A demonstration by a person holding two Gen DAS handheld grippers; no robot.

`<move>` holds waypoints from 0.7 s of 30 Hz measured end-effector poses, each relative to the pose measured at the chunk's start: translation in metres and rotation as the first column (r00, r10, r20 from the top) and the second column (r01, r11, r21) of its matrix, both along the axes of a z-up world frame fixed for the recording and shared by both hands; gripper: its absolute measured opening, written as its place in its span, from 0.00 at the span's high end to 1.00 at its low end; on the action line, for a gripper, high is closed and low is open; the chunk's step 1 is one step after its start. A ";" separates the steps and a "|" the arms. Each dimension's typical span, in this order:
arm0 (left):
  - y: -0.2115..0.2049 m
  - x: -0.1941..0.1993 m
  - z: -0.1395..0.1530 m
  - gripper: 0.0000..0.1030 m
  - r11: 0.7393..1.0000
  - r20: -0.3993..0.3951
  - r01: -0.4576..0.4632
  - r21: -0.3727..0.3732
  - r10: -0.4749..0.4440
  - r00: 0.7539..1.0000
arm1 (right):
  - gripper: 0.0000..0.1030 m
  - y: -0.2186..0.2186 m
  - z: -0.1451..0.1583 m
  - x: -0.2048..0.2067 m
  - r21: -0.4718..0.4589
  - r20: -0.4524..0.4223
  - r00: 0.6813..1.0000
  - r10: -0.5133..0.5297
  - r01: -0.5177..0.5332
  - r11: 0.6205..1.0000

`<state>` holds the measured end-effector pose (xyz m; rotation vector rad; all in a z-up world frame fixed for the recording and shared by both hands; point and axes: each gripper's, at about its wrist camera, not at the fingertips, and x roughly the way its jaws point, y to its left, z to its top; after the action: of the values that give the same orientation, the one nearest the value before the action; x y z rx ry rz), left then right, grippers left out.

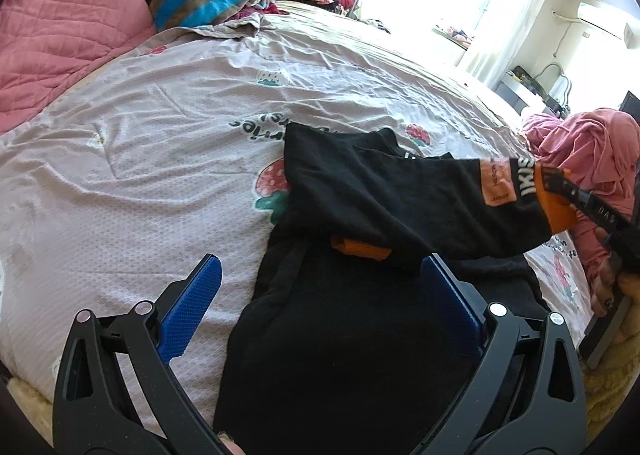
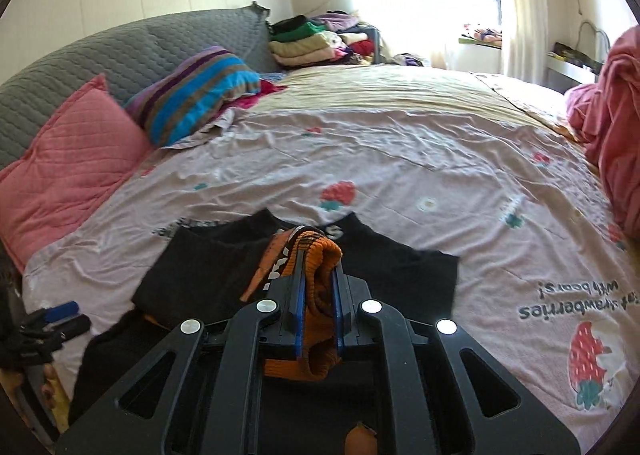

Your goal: Fold small clothes

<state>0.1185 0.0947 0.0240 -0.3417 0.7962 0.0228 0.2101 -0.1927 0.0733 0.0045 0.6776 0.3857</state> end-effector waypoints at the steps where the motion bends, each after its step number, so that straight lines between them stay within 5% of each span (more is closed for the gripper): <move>1: -0.002 0.002 0.001 0.09 1.000 0.004 0.003 0.001 -0.003 1.000 | 0.91 -0.002 -0.003 -0.001 -0.006 -0.001 1.000 -0.007 0.007 1.000; 21: -0.025 0.053 -0.009 0.09 0.997 -0.023 0.066 0.029 -0.066 0.998 | 0.91 -0.012 -0.041 0.004 -0.099 -0.036 0.997 -0.071 0.067 0.993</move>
<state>0.1713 0.0693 0.0145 -0.2873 0.8282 -0.0233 0.2136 -0.2050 0.0324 -0.0575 0.7333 0.2864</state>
